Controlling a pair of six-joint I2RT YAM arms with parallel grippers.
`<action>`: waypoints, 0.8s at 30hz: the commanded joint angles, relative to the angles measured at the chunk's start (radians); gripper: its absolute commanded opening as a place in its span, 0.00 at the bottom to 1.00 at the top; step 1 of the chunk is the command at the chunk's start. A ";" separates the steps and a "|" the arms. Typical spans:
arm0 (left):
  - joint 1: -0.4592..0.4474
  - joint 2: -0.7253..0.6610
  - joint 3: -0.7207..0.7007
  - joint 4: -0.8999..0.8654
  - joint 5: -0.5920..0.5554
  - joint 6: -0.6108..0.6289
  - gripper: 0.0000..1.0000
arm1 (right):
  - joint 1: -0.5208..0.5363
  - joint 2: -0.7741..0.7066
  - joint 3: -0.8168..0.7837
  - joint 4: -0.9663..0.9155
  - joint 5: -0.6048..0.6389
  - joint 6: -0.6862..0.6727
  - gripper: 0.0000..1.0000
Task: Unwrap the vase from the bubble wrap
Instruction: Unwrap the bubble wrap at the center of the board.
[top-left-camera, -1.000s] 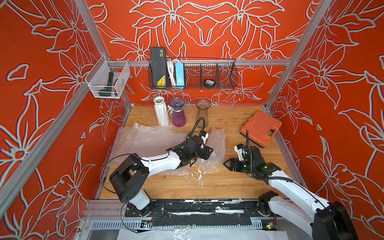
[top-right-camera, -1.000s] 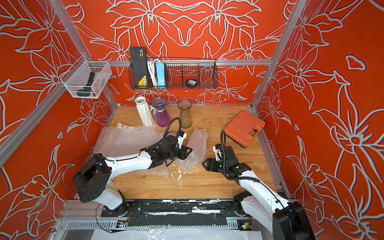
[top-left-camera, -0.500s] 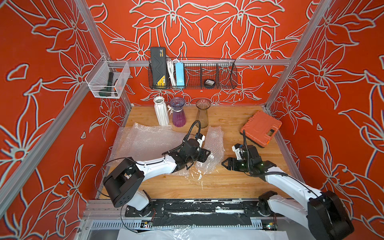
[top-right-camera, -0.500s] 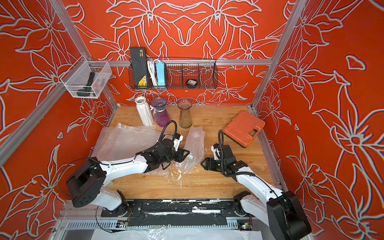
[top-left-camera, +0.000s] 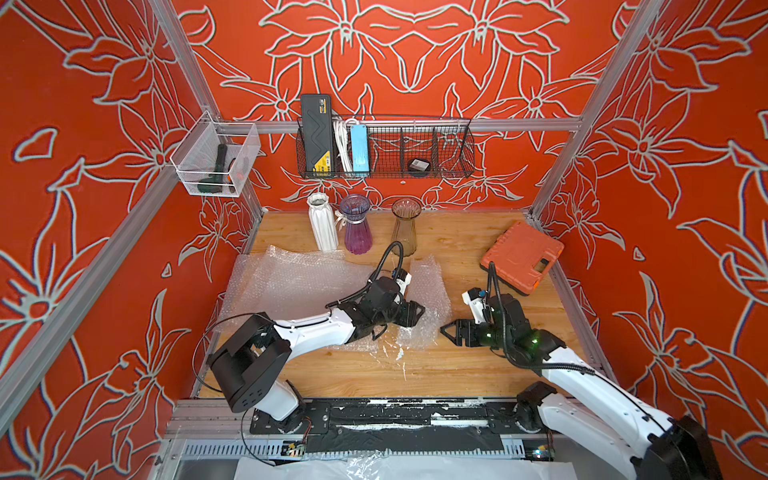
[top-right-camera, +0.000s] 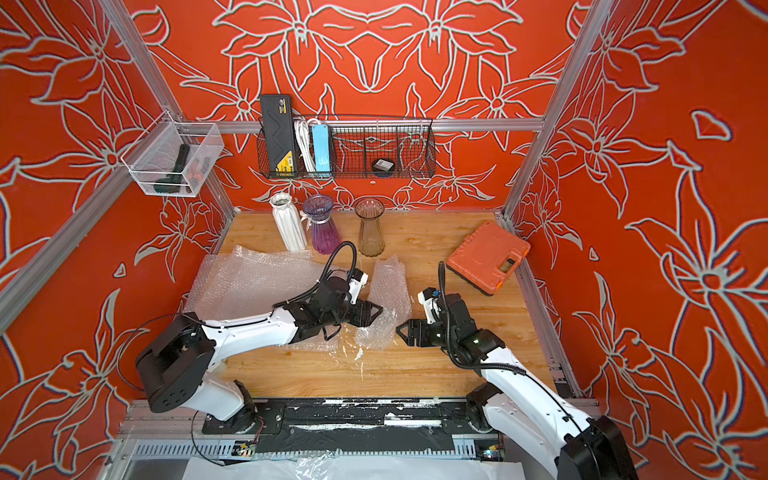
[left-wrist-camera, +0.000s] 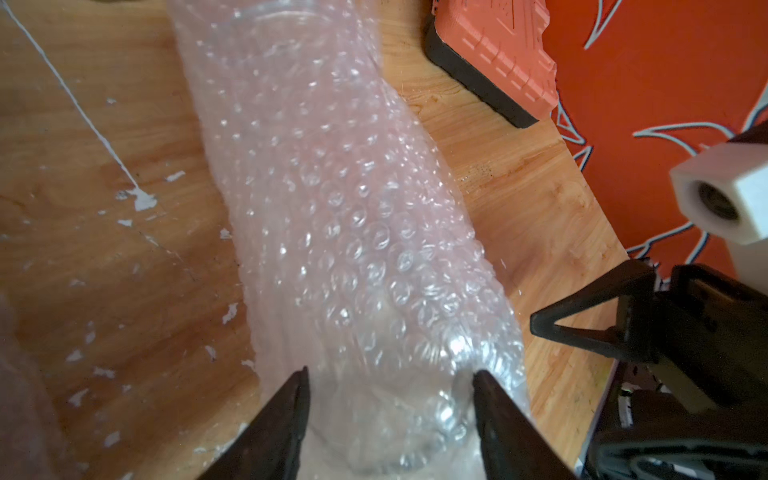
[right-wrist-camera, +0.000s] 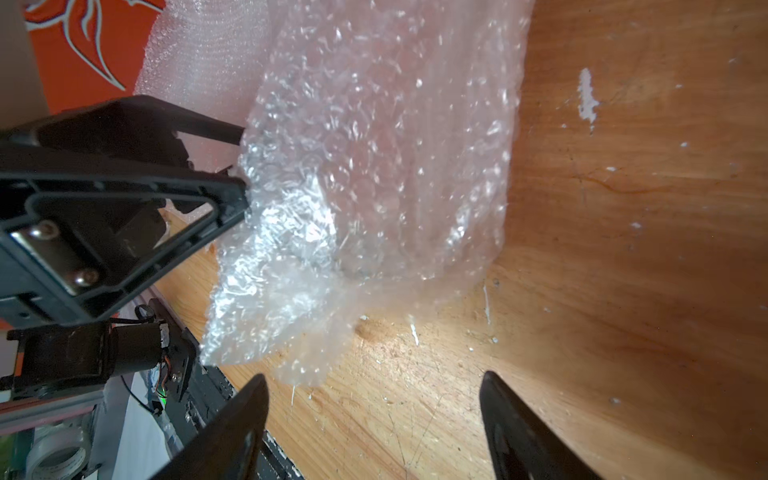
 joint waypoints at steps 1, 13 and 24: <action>-0.012 0.010 -0.007 -0.170 0.061 0.009 0.69 | 0.011 0.008 -0.012 0.002 0.007 0.018 0.80; -0.050 -0.147 -0.082 -0.200 0.074 -0.053 0.84 | 0.038 0.048 -0.027 0.027 0.022 0.018 0.74; -0.092 -0.200 -0.135 -0.156 0.099 -0.105 0.85 | 0.039 0.103 -0.006 0.082 0.041 0.003 0.63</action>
